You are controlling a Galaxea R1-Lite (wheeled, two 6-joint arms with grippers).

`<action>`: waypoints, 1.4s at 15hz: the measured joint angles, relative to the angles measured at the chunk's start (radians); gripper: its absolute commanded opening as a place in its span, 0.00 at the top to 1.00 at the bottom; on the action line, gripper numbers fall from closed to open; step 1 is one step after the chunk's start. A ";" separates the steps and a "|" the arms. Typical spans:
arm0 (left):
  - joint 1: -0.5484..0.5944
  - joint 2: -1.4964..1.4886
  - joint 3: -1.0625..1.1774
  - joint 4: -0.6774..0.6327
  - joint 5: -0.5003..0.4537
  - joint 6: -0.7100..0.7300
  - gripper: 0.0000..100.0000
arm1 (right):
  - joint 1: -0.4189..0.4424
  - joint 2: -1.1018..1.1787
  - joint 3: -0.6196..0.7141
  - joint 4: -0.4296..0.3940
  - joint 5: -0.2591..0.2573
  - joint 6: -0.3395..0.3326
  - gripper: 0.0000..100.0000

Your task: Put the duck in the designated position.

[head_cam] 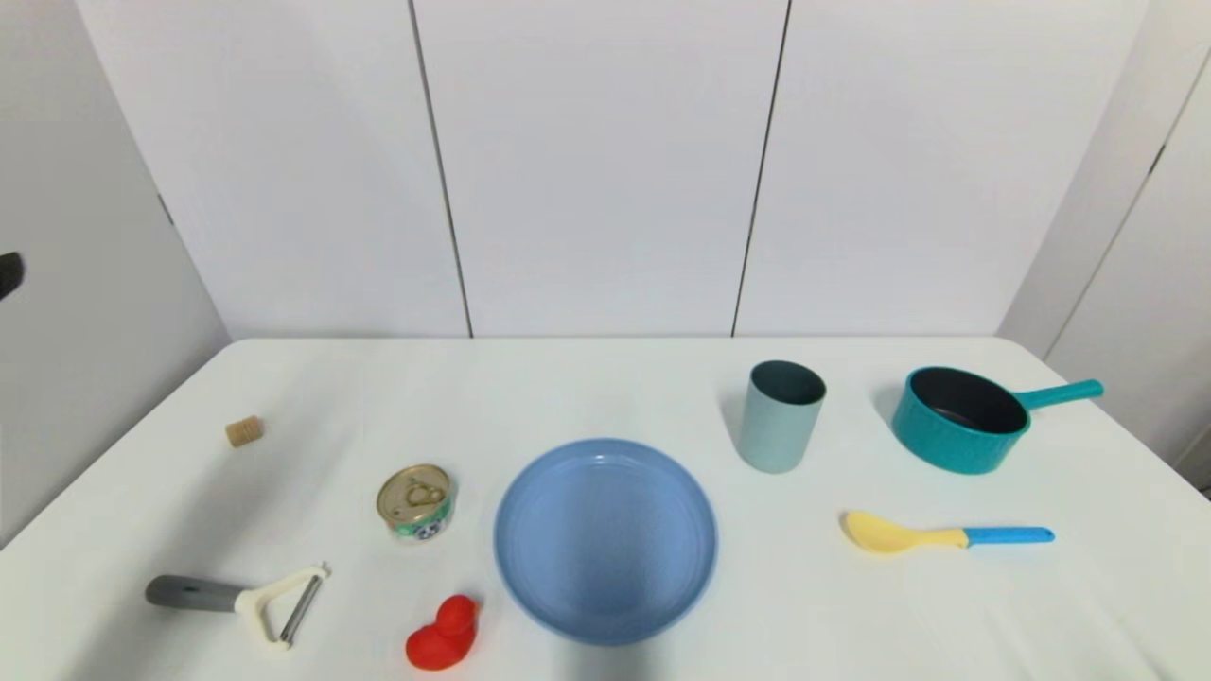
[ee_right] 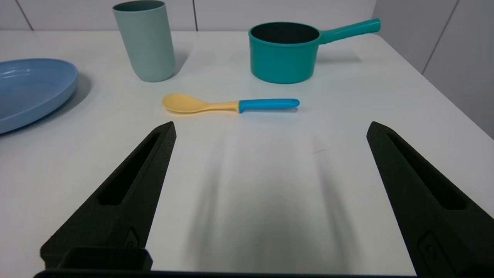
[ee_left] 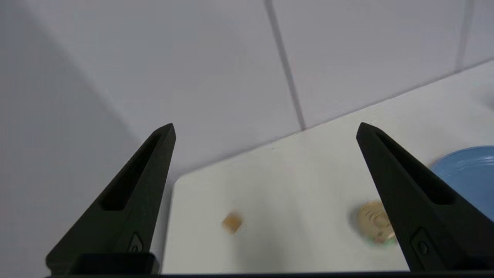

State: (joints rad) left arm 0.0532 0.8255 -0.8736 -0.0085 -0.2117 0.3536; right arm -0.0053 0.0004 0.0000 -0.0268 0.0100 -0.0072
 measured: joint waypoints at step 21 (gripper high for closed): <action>-0.054 -0.813 0.870 0.009 0.143 -0.217 0.00 | 0.000 0.000 0.000 0.000 0.000 0.000 0.00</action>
State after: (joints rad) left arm -0.0013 0.0130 -0.0036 0.0009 -0.0687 0.1362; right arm -0.0057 0.0004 0.0000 -0.0268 0.0100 -0.0072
